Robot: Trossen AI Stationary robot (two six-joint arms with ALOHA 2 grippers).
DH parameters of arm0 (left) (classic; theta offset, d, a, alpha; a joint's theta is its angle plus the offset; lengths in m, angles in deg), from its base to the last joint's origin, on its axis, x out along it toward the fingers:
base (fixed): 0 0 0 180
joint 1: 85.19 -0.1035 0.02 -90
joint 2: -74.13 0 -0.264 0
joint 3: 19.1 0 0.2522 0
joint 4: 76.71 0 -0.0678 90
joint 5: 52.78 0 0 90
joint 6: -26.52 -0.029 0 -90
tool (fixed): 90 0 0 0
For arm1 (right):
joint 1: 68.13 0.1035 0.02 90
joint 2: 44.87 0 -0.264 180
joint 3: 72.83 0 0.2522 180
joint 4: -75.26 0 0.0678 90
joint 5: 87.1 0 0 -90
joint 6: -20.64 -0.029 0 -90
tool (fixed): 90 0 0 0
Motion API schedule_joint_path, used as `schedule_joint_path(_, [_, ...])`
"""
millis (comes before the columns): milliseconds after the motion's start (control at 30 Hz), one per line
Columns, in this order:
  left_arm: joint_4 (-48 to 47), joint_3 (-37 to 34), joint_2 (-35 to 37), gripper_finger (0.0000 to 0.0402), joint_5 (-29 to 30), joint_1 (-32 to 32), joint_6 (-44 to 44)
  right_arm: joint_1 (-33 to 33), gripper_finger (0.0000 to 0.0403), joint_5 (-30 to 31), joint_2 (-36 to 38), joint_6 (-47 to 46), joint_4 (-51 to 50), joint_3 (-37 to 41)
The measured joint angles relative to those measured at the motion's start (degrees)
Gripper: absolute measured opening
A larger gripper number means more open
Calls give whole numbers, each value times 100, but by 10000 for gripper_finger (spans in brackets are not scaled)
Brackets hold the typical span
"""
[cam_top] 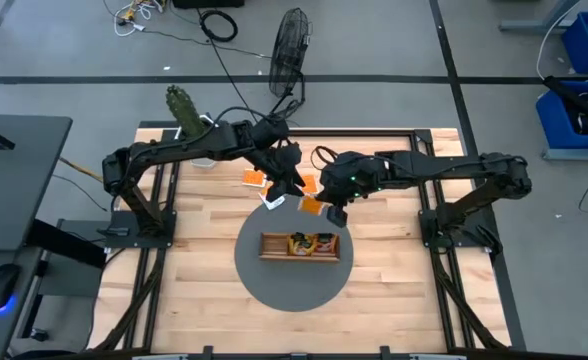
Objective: Pick & Place Tea
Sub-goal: Put the white orange tea bag into the left section of the wooden organizer
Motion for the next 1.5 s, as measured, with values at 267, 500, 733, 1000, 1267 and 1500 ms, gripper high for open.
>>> schedule_joint_path(267, [39,0,-2,167,59,79,-64,-11,0,-9,-4,63,227,-2])
schedule_joint_path(500, [81,0,-2,106,25,79,-44,-87,0,-55,-4,-15,295,-2])
schedule_joint_path(733, [240,0,-2,13,15,224,-244,-98,0,-60,-4,17,332,-2])
schedule_joint_path(1000, [-49,-144,315,3,443,233,-293,-76,58,420,80,64,278,-2])
schedule_joint_path(1267, [1146,-1402,1554,2,615,227,191,-41,126,962,194,0,254,-4])
schedule_joint_path(1500, [2296,-3081,2710,1,1206,476,790,-46,150,1074,261,132,228,-9])
